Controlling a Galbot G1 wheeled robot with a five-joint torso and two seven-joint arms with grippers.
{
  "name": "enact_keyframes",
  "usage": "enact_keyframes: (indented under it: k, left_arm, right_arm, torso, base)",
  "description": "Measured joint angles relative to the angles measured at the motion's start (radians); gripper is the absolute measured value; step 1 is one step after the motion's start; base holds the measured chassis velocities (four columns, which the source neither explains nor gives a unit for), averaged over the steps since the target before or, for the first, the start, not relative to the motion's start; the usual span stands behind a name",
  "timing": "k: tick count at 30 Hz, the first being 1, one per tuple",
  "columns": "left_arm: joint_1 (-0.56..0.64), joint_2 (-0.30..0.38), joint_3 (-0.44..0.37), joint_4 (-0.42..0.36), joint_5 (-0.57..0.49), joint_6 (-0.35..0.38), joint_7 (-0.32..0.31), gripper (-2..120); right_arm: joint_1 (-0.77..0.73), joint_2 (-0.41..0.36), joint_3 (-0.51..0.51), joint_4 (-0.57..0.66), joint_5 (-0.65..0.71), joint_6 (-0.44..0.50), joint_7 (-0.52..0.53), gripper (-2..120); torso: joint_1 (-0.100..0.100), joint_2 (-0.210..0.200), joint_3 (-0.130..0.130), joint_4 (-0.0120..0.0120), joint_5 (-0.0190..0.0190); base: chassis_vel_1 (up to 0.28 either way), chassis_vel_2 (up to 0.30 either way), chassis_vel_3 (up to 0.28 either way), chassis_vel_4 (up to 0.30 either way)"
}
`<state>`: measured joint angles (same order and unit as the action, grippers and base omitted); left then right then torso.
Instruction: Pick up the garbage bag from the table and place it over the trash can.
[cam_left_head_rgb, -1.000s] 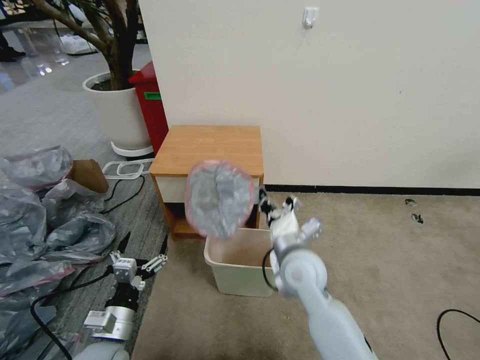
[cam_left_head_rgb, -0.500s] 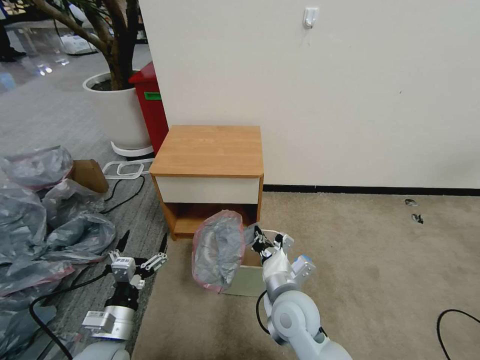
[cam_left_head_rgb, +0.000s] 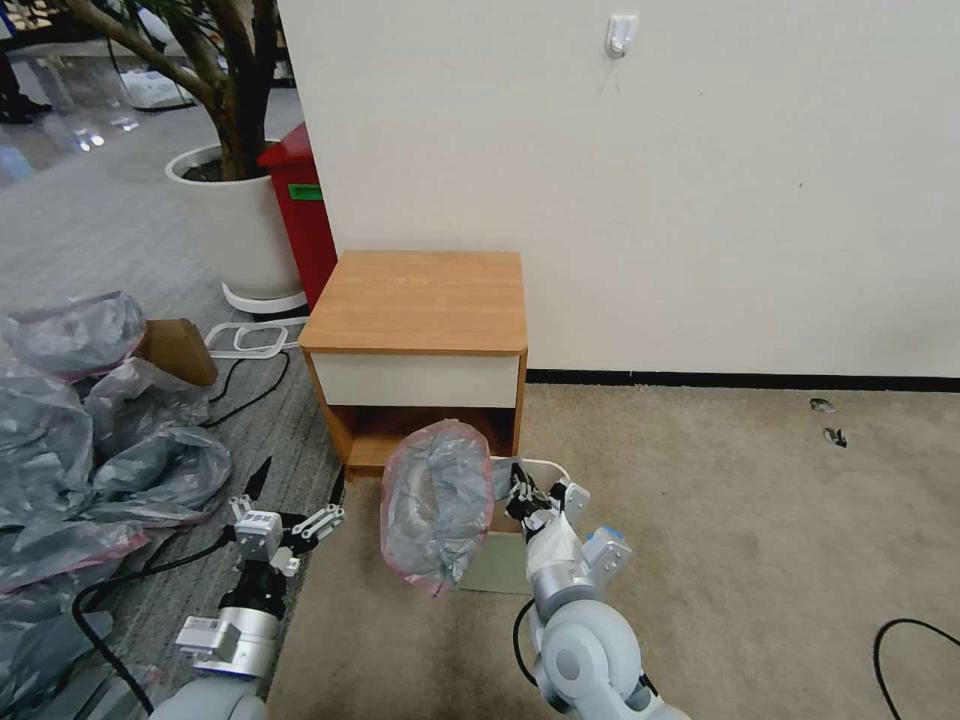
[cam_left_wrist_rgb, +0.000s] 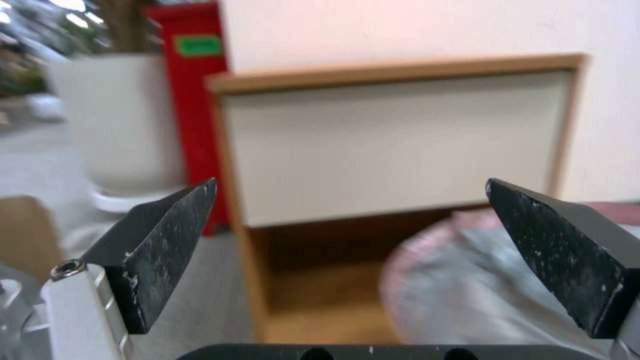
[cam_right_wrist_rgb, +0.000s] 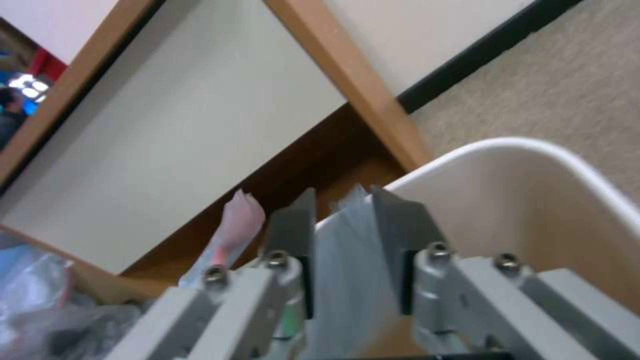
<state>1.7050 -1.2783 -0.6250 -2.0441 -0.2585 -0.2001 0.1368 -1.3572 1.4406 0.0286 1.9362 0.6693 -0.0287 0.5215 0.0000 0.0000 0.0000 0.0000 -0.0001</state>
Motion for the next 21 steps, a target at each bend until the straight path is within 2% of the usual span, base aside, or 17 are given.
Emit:
enact_keyframes:
  k: [1, 2, 3, 5, 7, 9, 11, 12, 14, 15, 17, 18, 19, 21]
  left_arm:
    - [0.004, 0.011, 0.0, -0.009, -0.015, 0.027, 0.027, 100]
    - [0.011, 0.027, -0.002, -0.026, -0.041, 0.071, 0.082, 100]
    - [0.011, 0.027, -0.002, -0.026, -0.041, 0.071, 0.082, 100]
    - [0.014, 0.046, -0.005, -0.046, -0.072, 0.117, 0.141, 100]
    - [0.003, 0.091, 0.005, -0.07, -0.154, 0.198, 0.224, 100]
    - [-0.006, 0.107, 0.012, -0.073, -0.184, 0.216, 0.244, 100]
    - [-0.031, 0.139, 0.022, -0.071, -0.223, 0.232, 0.287, 100]
    - [-0.031, 0.139, 0.022, -0.071, -0.223, 0.232, 0.287, 100]
    - [-0.039, 0.147, 0.021, -0.067, -0.273, 0.215, 0.31, 100]
    - [-0.039, 0.147, 0.021, -0.067, -0.273, 0.215, 0.31, 100]
    - [-0.039, 0.15, 0.02, -0.074, -0.339, 0.18, 0.319, 100]
    - [-0.039, 0.15, 0.02, -0.074, -0.339, 0.18, 0.319, 100]
    - [-0.045, 0.164, 0.027, -0.091, -0.372, 0.164, 0.297, 100]
    - [-0.061, 0.187, 0.043, -0.121, -0.392, 0.179, 0.206, 100]
  right_arm:
    - [-0.002, 0.001, -0.002, 0.0, -0.012, 0.0, 0.006, 28]
    - [-0.004, 0.002, -0.005, 0.0, -0.029, 0.0, 0.009, 35]
    - [-0.004, 0.002, -0.005, 0.0, -0.029, 0.0, 0.009, 35]
    - [-0.009, 0.003, -0.008, 0.0, -0.055, 0.0, 0.012, 42]
    - [-0.014, 0.005, -0.01, 0.005, -0.099, 0.005, 0.01, 53]
    - [-0.014, 0.004, -0.01, 0.007, -0.107, 0.007, 0.009, 57]
    - [-0.016, 0.003, -0.009, 0.017, -0.118, 0.008, 0.007, 69]
    - [-0.016, 0.003, -0.009, 0.017, -0.118, 0.008, 0.007, 69]
    - [-0.021, 0.001, 0.0, 0.027, -0.129, 0.01, 0.004, 79]
    - [-0.021, 0.001, 0.0, 0.027, -0.129, 0.01, 0.004, 79]
    - [-0.023, -0.001, 0.011, 0.032, -0.131, 0.012, 0.003, 91]
    - [-0.023, -0.001, 0.011, 0.032, -0.131, 0.012, 0.003, 91]
    - [-0.025, -0.001, 0.014, 0.036, -0.134, 0.013, 0.001, 96]
    - [-0.027, 0.003, 0.014, 0.039, -0.14, 0.015, -0.004, 99]
  torso:
    - [0.0, 0.0, 0.0, 0.0, 0.0]
    - [0.0, 0.0, 0.0, 0.0, 0.0]
    - [0.0, 0.0, 0.0, 0.0, 0.0]
    - [0.0, 0.0, 0.0, 0.0, 0.0001]
    - [0.0, 0.0, 0.0, 0.0, 0.0]
    - [0.0, 0.0, 0.0, 0.0, 0.0001]
    - [0.0, 0.0, 0.0, -0.0002, 0.0001]
    - [0.0, 0.0, 0.0, -0.0002, 0.0001]
    - [0.0, 0.0, 0.0, -0.0001, 0.0]
    - [0.0, 0.0, 0.0, -0.0001, 0.0]
    - [0.0, 0.0, 0.0, 0.0, 0.0]
    - [0.0, 0.0, 0.0, 0.0, 0.0]
    - [0.0, 0.0, 0.0, 0.0, 0.0]
    - [0.0, 0.0, 0.0, 0.0001, 0.0]
  base:
    - [0.0, 0.0, 0.0, 0.0]
    - [0.0, 0.0, 0.0, 0.0]
    - [0.0, 0.0, 0.0, 0.0]
    - [0.0, 0.0, 0.0, 0.0]
    - [0.0, 0.0, 0.0, 0.0]
    - [0.0, 0.0, 0.0, 0.0]
    - [0.0, 0.0, 0.0, 0.0]
    - [0.0, 0.0, 0.0, 0.0]
    - [0.0, 0.0, 0.0, 0.0]
    - [0.0, 0.0, 0.0, 0.0]
    - [0.0, 0.0, 0.0, 0.0]
    - [0.0, 0.0, 0.0, 0.0]
    - [0.0, 0.0, 0.0, 0.0]
    - [0.0, 0.0, 0.0, 0.0]
